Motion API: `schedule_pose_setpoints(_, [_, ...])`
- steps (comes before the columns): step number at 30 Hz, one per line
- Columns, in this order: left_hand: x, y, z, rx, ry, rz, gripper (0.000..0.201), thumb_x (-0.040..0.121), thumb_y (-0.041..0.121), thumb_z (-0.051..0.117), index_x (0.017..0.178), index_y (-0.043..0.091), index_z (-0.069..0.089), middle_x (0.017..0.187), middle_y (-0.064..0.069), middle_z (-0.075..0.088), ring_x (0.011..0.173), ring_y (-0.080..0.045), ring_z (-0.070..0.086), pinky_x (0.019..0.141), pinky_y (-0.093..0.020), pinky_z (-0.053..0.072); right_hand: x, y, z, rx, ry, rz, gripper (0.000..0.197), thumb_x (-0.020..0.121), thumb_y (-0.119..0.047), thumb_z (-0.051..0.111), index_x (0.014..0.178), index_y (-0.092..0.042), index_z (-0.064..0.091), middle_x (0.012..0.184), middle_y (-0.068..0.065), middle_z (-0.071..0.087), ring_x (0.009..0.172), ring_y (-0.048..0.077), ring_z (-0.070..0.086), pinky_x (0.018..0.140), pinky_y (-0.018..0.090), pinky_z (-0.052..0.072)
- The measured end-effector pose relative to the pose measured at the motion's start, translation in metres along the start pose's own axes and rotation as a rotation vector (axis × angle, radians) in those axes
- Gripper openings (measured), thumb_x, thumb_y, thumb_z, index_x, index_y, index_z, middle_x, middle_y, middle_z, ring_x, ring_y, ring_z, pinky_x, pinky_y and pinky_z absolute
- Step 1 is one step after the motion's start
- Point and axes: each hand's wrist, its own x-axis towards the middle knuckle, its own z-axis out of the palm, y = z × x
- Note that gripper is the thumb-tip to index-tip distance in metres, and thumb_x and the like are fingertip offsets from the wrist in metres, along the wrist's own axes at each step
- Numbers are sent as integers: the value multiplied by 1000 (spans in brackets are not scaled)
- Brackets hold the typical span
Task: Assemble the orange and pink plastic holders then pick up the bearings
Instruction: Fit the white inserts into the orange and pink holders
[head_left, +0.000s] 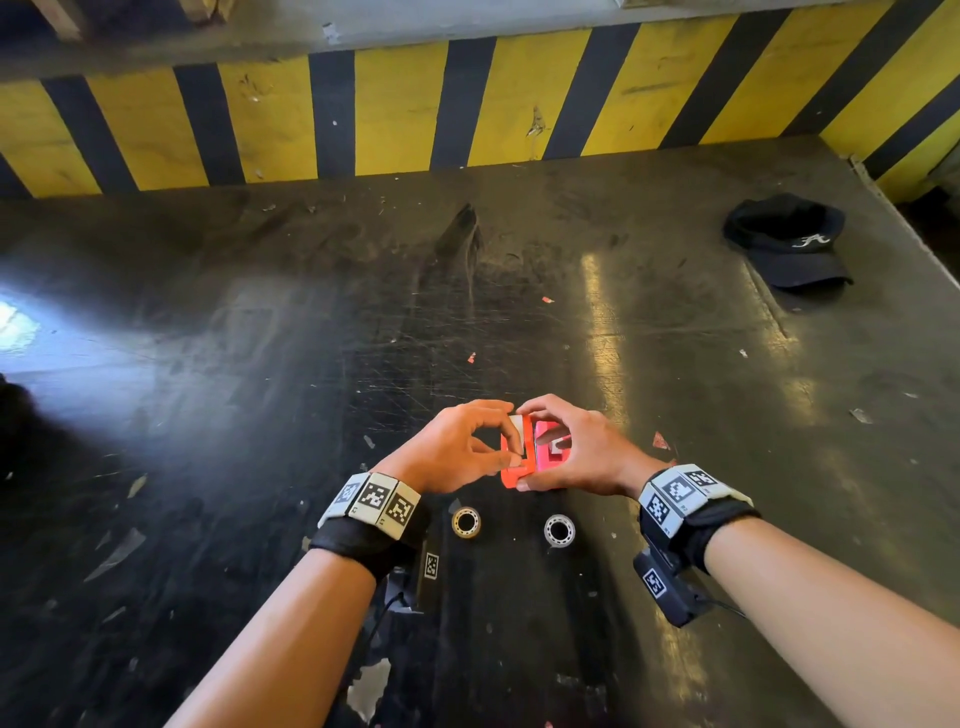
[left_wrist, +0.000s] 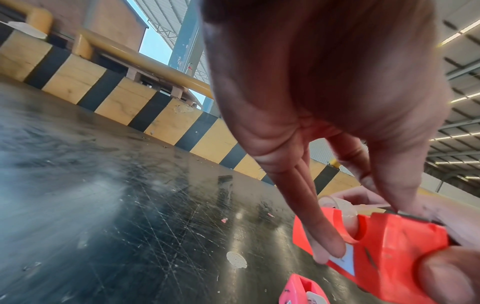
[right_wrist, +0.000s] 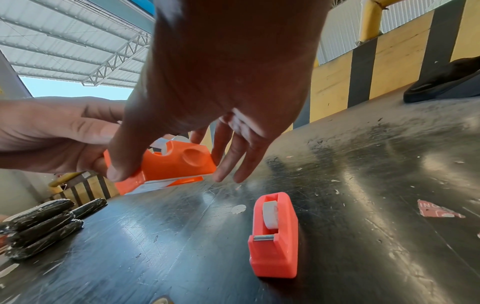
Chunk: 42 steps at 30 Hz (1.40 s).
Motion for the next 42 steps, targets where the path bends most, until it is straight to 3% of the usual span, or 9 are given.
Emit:
schedule_pose_setpoints(6, [-5, 1, 1, -41, -25, -6, 13, 87, 11, 81, 97, 19, 77, 156, 6, 44, 97, -19, 78, 88, -32, 64, -1, 1, 3, 31, 19, 17, 83, 59, -43, 100, 129, -39, 55, 121, -17, 65, 102, -8, 65, 81, 8, 49])
schedule_pose_setpoints(10, [-8, 5, 5, -60, -33, 11, 16, 84, 9, 84, 93, 22, 79, 148, 12, 47, 100, -15, 75, 82, -19, 61, -1, 0, 2, 34, 7, 22, 84, 59, -41, 101, 129, -38, 55, 116, -24, 63, 98, -20, 60, 74, 0, 46])
schedule_pose_setpoints(13, [-8, 7, 6, -7, -21, 31, 23, 80, 14, 88, 84, 34, 78, 155, 10, 45, 100, -15, 75, 87, -24, 63, -1, 2, 2, 49, 14, 22, 85, 58, -37, 102, 130, -36, 56, 117, -22, 64, 99, -19, 62, 76, 2, 48])
schedule_pose_setpoints(21, [-8, 4, 10, -76, 26, 10, 24, 84, -6, 67, 100, 12, 69, 141, 8, 55, 92, -20, 77, 84, -29, 64, -2, 3, -1, 85, 53, 36, 83, 56, -32, 103, 126, -36, 60, 113, -24, 64, 95, -16, 64, 77, 3, 47])
schedule_pose_setpoints(24, [-5, 0, 12, -169, 77, -19, 27, 92, 4, 63, 98, 30, 56, 136, 17, 57, 85, -32, 79, 84, -51, 63, -2, 2, -3, 85, 56, 30, 84, 56, -34, 103, 127, -36, 59, 114, -24, 65, 97, -18, 62, 77, 1, 46])
schedule_pose_setpoints(27, [-4, -1, 12, -170, 92, -34, 23, 97, 18, 69, 106, 29, 52, 143, 9, 58, 87, -20, 80, 85, -49, 64, -3, 2, -3, 90, 57, 25, 83, 57, -34, 103, 127, -35, 59, 113, -23, 66, 98, -18, 62, 77, 3, 46])
schedule_pose_setpoints(35, [-5, -2, 12, -116, 79, -31, 57, 81, 15, 87, 123, 33, 53, 144, 5, 54, 88, -15, 79, 84, -43, 66, -5, 2, -1, 143, 34, 33, 89, 54, -31, 104, 130, -32, 58, 115, -25, 63, 96, -14, 68, 78, 8, 54])
schedule_pose_setpoints(38, [-2, -7, 13, -76, 87, -29, 86, 77, 18, 90, 145, 39, 41, 153, 1, 50, 89, -16, 79, 87, -38, 65, -5, 1, -2, 157, 26, 31, 91, 52, -32, 105, 130, -35, 58, 119, -24, 62, 98, -9, 70, 86, 15, 57])
schedule_pose_setpoints(42, [3, -15, 14, -29, 66, -40, 111, 74, 26, 92, 160, 41, 22, 161, -5, 44, 94, -15, 78, 91, -37, 64, -5, 1, -1, 138, 5, 26, 98, 52, -32, 105, 135, -37, 52, 123, -23, 59, 101, -4, 65, 79, 6, 52])
